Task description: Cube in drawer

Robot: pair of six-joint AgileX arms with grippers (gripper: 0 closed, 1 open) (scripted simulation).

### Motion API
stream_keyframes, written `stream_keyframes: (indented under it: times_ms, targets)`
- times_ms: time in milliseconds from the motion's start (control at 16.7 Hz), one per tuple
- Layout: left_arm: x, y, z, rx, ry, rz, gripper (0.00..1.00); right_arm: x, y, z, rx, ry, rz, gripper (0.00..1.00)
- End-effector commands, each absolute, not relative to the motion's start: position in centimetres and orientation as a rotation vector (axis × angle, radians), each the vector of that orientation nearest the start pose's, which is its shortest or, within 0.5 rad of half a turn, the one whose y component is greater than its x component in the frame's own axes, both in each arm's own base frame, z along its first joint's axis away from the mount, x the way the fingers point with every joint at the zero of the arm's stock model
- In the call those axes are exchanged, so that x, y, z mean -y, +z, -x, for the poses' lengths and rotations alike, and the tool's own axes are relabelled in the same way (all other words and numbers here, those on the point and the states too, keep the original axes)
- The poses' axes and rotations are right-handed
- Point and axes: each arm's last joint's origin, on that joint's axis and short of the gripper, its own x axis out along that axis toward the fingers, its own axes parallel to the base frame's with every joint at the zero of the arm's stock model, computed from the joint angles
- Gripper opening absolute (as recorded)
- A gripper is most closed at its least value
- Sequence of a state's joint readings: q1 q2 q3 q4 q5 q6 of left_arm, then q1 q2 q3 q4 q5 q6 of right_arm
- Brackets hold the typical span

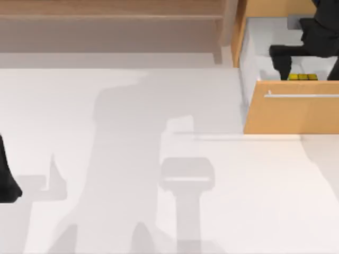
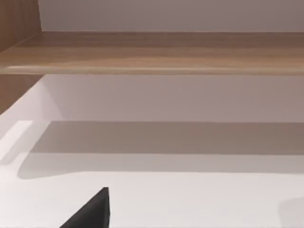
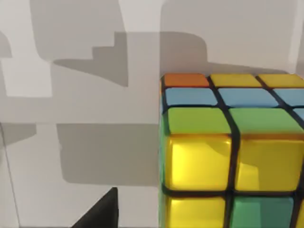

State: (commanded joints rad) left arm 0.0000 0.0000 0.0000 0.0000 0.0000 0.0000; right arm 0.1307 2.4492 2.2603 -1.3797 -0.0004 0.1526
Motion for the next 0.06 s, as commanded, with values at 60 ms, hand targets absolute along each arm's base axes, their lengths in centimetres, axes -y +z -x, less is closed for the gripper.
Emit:
stream_keyframes:
  times_ms: [60]
  targets:
    - [0.12, 16.00, -10.57, 0.000, 0.000, 0.000, 1.00, -6.92, 18.25, -47.63, -1.570, -0.002, -0.013, 1.00]
